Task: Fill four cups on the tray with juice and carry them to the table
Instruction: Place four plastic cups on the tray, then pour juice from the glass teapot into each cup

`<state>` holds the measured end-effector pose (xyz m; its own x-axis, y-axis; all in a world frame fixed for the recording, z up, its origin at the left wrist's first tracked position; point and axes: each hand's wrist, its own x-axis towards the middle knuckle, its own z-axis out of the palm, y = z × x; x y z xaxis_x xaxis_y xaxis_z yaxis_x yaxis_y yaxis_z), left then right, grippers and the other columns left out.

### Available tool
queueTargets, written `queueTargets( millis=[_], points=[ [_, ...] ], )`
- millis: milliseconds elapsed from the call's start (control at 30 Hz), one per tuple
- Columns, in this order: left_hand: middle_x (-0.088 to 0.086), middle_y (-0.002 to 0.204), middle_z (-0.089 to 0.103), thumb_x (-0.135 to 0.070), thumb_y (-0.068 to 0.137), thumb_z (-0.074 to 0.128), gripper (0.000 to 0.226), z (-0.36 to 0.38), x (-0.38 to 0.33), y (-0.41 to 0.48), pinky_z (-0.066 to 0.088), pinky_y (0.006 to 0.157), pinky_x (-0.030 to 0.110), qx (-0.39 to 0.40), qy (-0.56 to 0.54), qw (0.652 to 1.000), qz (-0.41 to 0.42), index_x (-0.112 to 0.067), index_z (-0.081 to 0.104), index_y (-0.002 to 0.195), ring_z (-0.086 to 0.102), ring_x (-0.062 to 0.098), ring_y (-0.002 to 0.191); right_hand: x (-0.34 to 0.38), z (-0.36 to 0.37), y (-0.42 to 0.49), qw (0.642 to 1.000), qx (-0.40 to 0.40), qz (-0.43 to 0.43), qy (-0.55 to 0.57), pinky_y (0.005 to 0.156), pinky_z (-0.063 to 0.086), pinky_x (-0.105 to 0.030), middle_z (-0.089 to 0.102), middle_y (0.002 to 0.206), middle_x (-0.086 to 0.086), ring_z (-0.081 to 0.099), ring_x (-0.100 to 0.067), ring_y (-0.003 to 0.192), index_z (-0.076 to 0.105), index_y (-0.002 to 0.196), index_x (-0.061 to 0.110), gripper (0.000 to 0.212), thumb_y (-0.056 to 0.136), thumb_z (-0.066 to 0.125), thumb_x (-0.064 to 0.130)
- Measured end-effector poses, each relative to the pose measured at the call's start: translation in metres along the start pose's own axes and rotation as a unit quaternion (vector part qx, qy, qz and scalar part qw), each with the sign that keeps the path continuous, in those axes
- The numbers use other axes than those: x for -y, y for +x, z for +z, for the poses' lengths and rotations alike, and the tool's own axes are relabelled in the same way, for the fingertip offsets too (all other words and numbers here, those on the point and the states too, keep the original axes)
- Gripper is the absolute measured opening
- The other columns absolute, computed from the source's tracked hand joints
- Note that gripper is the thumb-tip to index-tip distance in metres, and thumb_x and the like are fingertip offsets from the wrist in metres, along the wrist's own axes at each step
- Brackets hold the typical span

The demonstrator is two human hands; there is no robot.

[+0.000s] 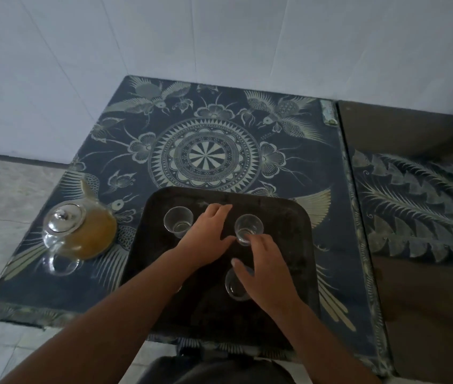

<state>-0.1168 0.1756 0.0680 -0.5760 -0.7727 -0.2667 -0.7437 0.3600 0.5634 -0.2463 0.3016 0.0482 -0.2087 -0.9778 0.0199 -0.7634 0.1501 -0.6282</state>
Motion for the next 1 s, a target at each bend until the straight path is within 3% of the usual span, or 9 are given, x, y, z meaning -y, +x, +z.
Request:
queueTargets(
  millis=[133, 300, 433, 600, 767, 1000],
  points=[
    [0.000, 0.161, 0.036, -0.029, 0.099, 0.066, 0.068, -0.023, -0.001, -0.023, 0.039, 0.118, 0.037, -0.049, 0.029, 0.998, -0.005, -0.022, 0.034, 0.159, 0.041, 0.021, 0.145, 0.015, -0.010, 0.027, 0.999, -0.003, -0.045, 0.001, 0.098, 0.045, -0.025, 0.051, 0.130, 0.001, 0.047, -0.014, 0.120, 0.053, 0.135, 0.014, 0.051, 0.091, 0.067, 0.034],
    [0.002, 0.156, 0.042, -0.025, 0.100, 0.061, 0.062, -0.047, 0.022, -0.050, 0.039, 0.119, 0.039, -0.111, 0.055, 0.992, -0.035, -0.018, 0.039, 0.157, 0.042, 0.024, 0.144, 0.055, -0.002, 0.065, 0.993, 0.016, -0.114, -0.037, 0.094, 0.039, -0.023, 0.050, 0.133, -0.001, 0.047, -0.017, 0.124, 0.049, 0.139, 0.014, 0.054, 0.093, 0.065, 0.034],
    [0.005, 0.152, 0.047, -0.024, 0.100, 0.058, 0.059, -0.075, 0.057, -0.067, 0.038, 0.118, 0.040, -0.133, 0.078, 0.986, -0.065, -0.015, 0.041, 0.156, 0.044, 0.027, 0.142, 0.092, 0.019, 0.085, 0.989, 0.053, -0.131, -0.041, 0.103, 0.040, -0.031, 0.049, 0.136, -0.007, 0.043, -0.024, 0.129, 0.046, 0.142, 0.008, 0.056, 0.095, 0.062, 0.035],
    [0.009, 0.144, 0.055, -0.022, 0.099, 0.059, 0.051, -0.110, 0.121, -0.083, 0.046, 0.112, 0.046, -0.162, 0.083, 0.981, -0.074, -0.013, 0.049, 0.148, 0.051, 0.031, 0.136, 0.140, 0.058, 0.102, 0.986, 0.057, -0.147, -0.050, 0.102, 0.045, -0.036, 0.050, 0.135, -0.007, 0.046, -0.024, 0.127, 0.048, 0.141, 0.008, 0.054, 0.095, 0.062, 0.034],
    [0.008, 0.148, 0.052, -0.023, 0.100, 0.058, 0.052, -0.147, 0.191, -0.095, 0.042, 0.114, 0.043, -0.153, 0.082, 0.983, -0.059, -0.014, 0.048, 0.150, 0.045, 0.029, 0.139, 0.191, 0.110, 0.110, 0.988, 0.084, -0.122, -0.051, 0.099, 0.043, -0.033, 0.050, 0.136, -0.004, 0.048, -0.022, 0.127, 0.045, 0.144, 0.012, 0.053, 0.097, 0.059, 0.035],
    [0.007, 0.156, 0.049, -0.023, 0.102, 0.059, 0.056, -0.179, 0.270, -0.095, 0.040, 0.118, 0.043, -0.134, -0.001, 0.989, -0.057, -0.015, 0.041, 0.155, 0.043, 0.027, 0.144, 0.247, 0.181, 0.089, 0.992, 0.103, 0.030, 0.062, 0.084, 0.054, -0.029, 0.062, 0.105, 0.009, 0.063, -0.006, 0.094, 0.035, 0.150, 0.022, 0.060, 0.097, 0.060, 0.034]
  ],
)
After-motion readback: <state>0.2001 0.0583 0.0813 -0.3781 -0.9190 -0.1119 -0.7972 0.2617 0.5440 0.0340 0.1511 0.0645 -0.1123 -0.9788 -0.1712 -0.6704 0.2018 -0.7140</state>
